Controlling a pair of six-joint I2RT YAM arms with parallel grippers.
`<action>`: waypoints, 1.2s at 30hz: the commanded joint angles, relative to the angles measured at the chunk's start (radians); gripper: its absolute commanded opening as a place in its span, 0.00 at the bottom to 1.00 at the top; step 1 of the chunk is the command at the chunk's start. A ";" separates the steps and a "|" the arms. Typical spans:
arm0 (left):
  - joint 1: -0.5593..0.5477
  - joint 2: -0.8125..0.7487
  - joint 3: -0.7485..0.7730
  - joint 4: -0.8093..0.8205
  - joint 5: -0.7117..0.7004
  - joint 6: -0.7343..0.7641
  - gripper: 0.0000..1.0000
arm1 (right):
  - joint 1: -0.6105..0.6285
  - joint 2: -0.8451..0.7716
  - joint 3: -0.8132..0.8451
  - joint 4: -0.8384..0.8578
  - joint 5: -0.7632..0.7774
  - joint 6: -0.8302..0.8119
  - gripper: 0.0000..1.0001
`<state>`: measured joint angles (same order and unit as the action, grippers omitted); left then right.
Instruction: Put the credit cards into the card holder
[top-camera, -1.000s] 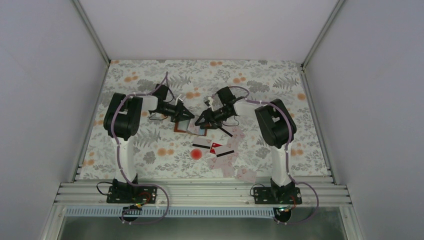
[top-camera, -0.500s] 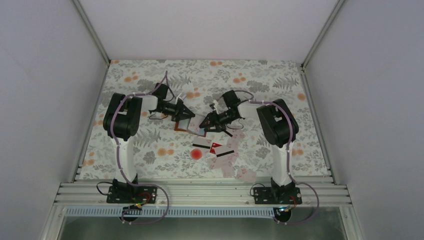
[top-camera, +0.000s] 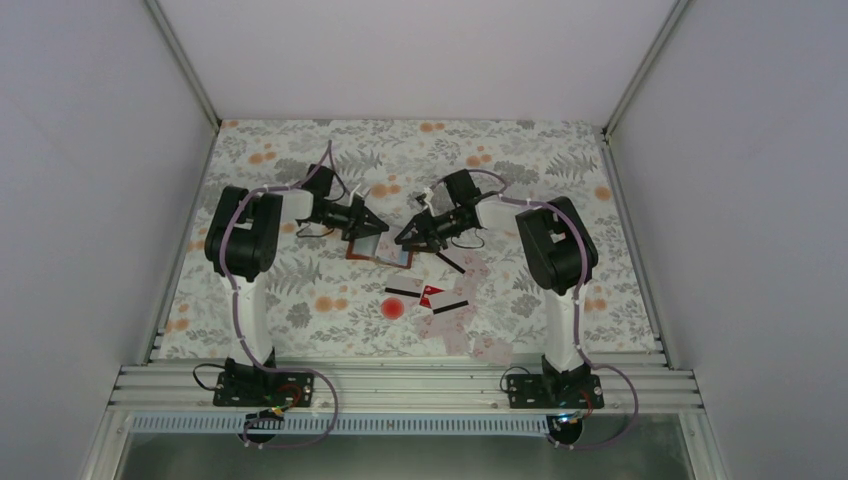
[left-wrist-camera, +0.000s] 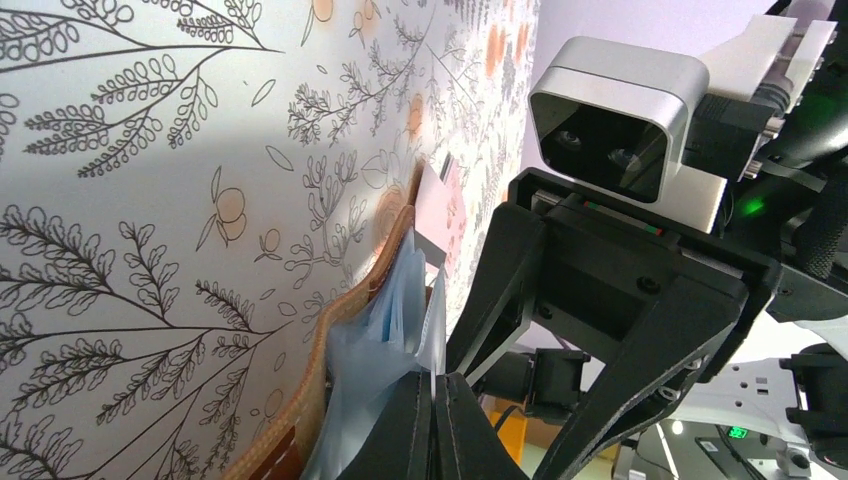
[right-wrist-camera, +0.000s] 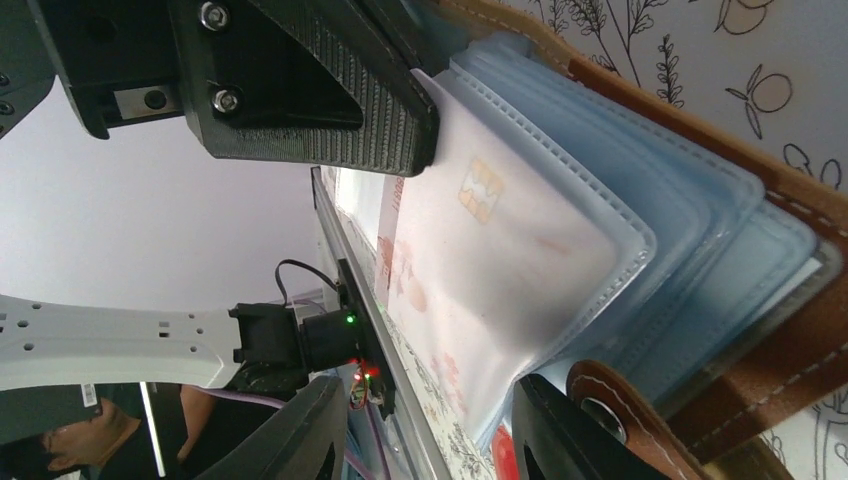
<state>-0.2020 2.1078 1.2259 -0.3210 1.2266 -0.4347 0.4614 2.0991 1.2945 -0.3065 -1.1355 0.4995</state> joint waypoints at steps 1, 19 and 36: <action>-0.004 -0.037 0.023 0.011 0.042 -0.007 0.02 | -0.003 -0.006 0.033 -0.022 -0.037 -0.044 0.42; -0.004 -0.033 0.051 -0.009 0.032 -0.005 0.02 | 0.004 -0.077 0.013 -0.194 -0.125 -0.165 0.47; -0.004 -0.036 0.069 -0.033 0.038 -0.001 0.02 | 0.006 0.008 0.065 -0.127 0.010 -0.064 0.46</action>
<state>-0.2047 2.1078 1.2663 -0.3393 1.2316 -0.4377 0.4664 2.0647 1.3304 -0.4545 -1.1725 0.4053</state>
